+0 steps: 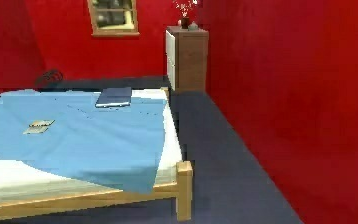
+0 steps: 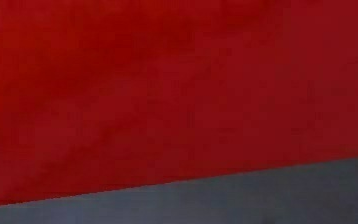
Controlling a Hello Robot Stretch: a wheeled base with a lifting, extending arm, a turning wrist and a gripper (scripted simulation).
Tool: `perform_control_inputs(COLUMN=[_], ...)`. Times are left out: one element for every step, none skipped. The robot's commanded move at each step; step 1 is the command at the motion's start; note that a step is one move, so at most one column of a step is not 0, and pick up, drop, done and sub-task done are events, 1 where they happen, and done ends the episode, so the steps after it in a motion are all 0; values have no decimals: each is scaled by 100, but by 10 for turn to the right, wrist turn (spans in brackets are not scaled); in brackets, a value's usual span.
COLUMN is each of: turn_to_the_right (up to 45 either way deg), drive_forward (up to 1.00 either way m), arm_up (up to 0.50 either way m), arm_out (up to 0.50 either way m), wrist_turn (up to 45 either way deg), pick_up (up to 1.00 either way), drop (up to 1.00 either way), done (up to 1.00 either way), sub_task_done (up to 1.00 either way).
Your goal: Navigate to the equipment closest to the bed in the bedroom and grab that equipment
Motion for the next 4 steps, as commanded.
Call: perform_control_inputs(turn_to_the_right=[-360,0,450,450], drive_forward=[0,40,0,0], arm_up=[0,0,0,0], arm_out=[0,0,0,0], wrist_turn=[0,0,0,0], pick_up=[0,0,0,0], drop=[0,0,0,0], done=[0,0,0,0], sub_task_done=[0,0,0,0])
